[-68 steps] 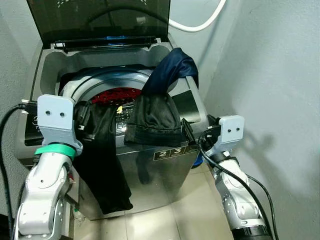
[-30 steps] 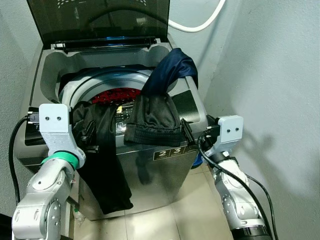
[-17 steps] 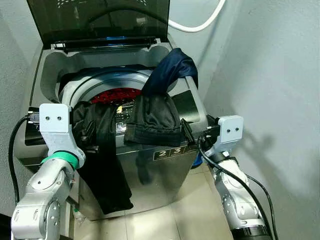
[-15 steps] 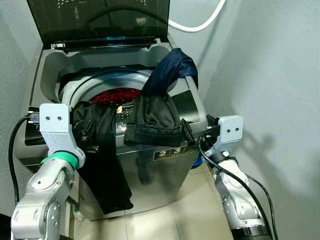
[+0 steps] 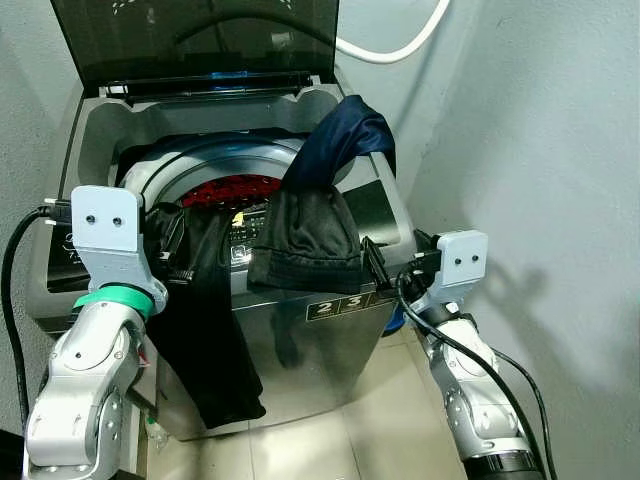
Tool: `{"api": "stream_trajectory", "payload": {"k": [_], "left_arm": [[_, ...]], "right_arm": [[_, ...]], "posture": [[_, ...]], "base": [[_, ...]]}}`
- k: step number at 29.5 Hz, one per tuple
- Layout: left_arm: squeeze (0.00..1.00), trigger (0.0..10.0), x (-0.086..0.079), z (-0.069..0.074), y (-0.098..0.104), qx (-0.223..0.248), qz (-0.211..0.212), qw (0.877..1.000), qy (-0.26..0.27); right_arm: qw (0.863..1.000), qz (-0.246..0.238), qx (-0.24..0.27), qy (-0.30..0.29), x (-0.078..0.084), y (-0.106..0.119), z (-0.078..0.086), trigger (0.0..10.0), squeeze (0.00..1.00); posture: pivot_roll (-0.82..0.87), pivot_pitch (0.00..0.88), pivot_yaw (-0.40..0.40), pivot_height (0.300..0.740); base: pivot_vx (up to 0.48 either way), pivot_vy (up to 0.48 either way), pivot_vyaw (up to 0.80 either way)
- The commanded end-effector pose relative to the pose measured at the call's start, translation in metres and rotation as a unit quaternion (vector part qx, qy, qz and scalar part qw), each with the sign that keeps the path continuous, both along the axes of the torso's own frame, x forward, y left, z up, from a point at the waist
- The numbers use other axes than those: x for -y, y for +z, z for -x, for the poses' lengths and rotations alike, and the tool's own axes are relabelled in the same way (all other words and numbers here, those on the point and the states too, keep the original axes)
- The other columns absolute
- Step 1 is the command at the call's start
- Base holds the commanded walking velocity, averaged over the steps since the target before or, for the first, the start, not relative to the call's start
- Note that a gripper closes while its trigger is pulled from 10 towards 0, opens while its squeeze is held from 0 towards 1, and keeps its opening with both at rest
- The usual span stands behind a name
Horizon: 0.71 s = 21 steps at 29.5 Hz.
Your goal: Clothes washing
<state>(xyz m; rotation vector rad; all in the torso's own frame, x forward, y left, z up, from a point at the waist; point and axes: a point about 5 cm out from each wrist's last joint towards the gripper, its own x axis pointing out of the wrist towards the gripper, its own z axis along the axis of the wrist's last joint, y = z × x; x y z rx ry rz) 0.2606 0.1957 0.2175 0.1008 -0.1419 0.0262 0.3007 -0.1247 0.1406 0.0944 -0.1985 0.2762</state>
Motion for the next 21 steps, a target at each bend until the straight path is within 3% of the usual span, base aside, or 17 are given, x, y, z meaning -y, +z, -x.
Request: {"api": "stream_trajectory", "payload": {"k": [1,13,16,17,21], "left_arm": [[1.0,10.0,0.008,0.0,0.009,0.026,-0.015,0.999,-0.023],[1.0,10.0,0.027,0.002,0.032,0.094,-0.083,0.989,-0.079],[1.0,10.0,0.041,0.006,0.042,0.137,-0.156,0.971,-0.115],[1.0,10.0,0.041,0.006,0.042,0.137,-0.156,0.971,-0.115],[1.0,10.0,0.053,0.009,0.051,0.175,-0.208,0.951,-0.149]], "right_arm": [[1.0,0.003,-0.012,0.009,-0.003,-0.004,0.001,10.0,0.0],[1.0,0.002,-0.011,0.008,-0.004,-0.004,0.002,10.0,0.0],[1.0,0.001,-0.011,0.007,-0.004,-0.004,0.002,10.0,0.0],[1.0,0.001,-0.011,0.007,-0.004,-0.004,0.002,10.0,0.0],[1.0,0.0,-0.012,0.007,-0.004,-0.004,0.002,10.0,0.0]], "posture": [[0.08,0.023,0.007,0.74],[0.08,0.026,0.009,0.74],[0.08,0.028,0.01,0.74],[0.08,0.028,0.01,0.74],[0.08,0.028,0.01,0.74]], "base": [[0.0,0.0,0.0],[0.0,0.0,0.0],[0.0,0.0,0.0],[0.0,0.0,0.0],[0.0,0.0,0.0]]}}
